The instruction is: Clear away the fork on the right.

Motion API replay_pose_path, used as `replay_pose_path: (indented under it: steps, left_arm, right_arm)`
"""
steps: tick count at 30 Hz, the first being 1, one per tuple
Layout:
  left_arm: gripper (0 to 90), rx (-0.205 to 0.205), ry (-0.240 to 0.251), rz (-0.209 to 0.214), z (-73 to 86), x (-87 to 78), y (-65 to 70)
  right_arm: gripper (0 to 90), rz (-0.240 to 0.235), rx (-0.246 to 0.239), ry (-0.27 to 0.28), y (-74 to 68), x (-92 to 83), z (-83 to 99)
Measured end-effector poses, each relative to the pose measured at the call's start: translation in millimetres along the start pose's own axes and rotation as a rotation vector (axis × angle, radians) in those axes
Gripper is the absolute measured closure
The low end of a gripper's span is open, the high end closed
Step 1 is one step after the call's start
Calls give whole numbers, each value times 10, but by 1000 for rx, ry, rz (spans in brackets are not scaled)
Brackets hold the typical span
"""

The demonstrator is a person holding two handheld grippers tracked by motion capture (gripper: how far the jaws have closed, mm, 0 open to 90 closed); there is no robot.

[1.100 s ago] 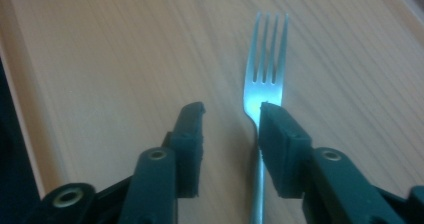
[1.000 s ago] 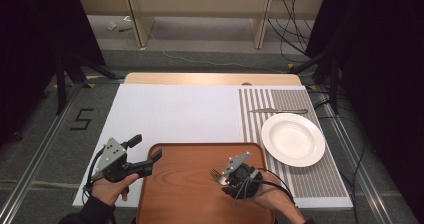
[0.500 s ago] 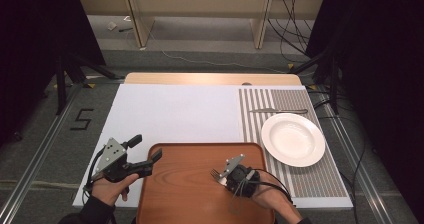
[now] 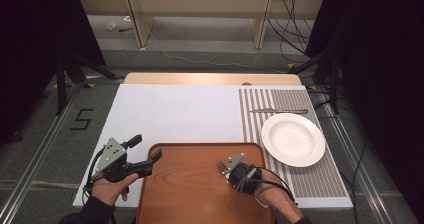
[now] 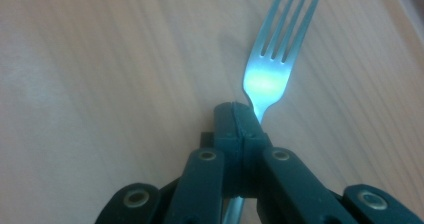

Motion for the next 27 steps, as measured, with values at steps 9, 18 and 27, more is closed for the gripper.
replay_pose_path:
  steps: [9, 18, 27]
  left_arm:
    - [168, -1, 0, 0, 0, -1, -1]
    - [168, -2, 1, 2, -2, -1, -2]
    - [168, -5, 4, 3, -6, -5, 0]
  right_arm:
    - [900, 29, 28, -21, 75, -15, 62]
    - [900, 53, 53, -52, 140, -36, 133]
    - [900, 61, 85, -65, 196, -65, 208]
Point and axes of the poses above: each handheld gripper's, and its own axes: x roughly forward along the jaws, z roughly out of its underside, y roughly to its right, the point moved 2 cm from there along x, roughly forward along the jaws, and after that the axes turned 15 degrees about -x, right-handed, at the moved point
